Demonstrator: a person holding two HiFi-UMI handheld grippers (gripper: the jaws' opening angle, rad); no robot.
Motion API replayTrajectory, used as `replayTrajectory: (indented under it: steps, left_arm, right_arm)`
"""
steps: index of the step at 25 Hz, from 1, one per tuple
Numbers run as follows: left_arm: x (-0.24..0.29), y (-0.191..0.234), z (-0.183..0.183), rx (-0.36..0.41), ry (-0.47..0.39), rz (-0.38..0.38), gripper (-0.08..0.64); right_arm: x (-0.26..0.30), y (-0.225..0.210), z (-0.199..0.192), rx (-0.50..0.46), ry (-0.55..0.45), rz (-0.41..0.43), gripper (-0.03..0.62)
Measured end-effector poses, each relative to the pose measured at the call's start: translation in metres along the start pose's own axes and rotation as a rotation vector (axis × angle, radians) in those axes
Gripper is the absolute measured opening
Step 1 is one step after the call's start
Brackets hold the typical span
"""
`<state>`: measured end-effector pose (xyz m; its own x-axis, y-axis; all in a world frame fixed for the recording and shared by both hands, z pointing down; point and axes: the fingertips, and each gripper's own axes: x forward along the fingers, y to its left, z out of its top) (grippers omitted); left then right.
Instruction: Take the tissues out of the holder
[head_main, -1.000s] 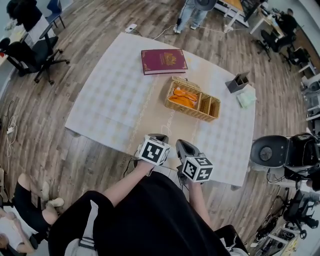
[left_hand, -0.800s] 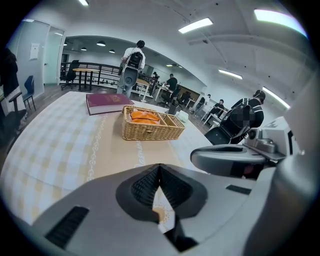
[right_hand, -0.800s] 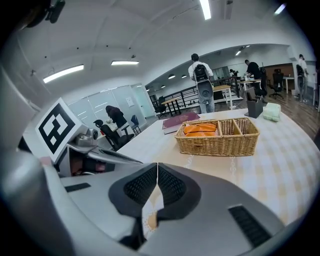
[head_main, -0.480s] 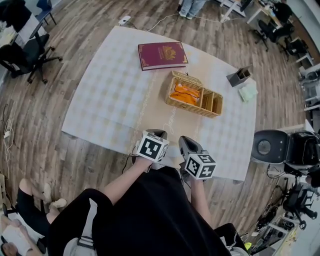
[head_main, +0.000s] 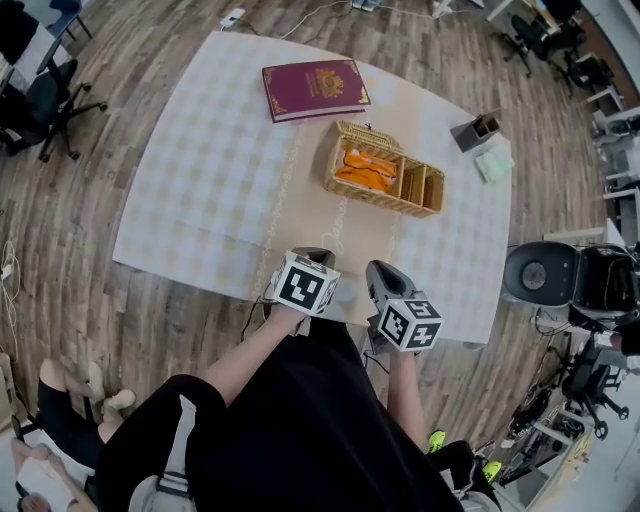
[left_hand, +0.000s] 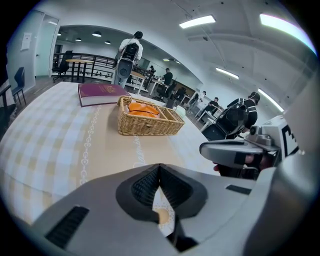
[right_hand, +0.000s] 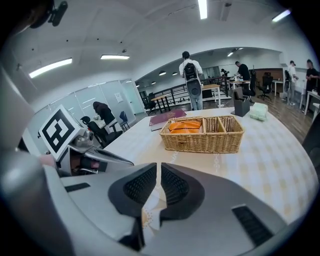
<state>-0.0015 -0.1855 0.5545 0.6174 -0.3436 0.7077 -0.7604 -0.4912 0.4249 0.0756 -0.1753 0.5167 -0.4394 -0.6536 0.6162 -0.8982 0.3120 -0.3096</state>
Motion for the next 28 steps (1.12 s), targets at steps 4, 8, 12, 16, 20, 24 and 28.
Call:
replayTrajectory:
  steps: [4,8,12,16,20,24,28]
  left_arm:
    - [0.003,0.006,0.003,-0.019,-0.011,0.008,0.000]
    - [0.003,0.011,0.009,-0.040,-0.029,0.023,0.000]
    - [0.006,0.018,0.012,-0.079,-0.048,0.034,0.000]
    - [0.007,0.024,0.015,-0.113,-0.059,0.050,0.000]
    - [0.012,0.029,0.014,-0.159,-0.072,0.064,0.000]
    - [0.017,0.034,0.013,-0.192,-0.074,0.079,0.000]
    - [0.020,0.036,0.013,-0.209,-0.080,0.090,0.000]
  right_arm:
    - [0.006,-0.008,0.015,-0.051,0.007,0.004,0.020]
    - [0.015,-0.013,0.037,-0.105,0.013,0.020,0.023]
    - [0.028,-0.017,0.058,-0.174,0.025,0.035,0.033]
    - [0.042,-0.023,0.076,-0.260,0.055,0.052,0.076]
    - [0.060,-0.033,0.092,-0.344,0.090,0.082,0.093]
    - [0.079,-0.037,0.101,-0.456,0.142,0.123,0.106]
    - [0.094,-0.040,0.111,-0.509,0.161,0.161,0.125]
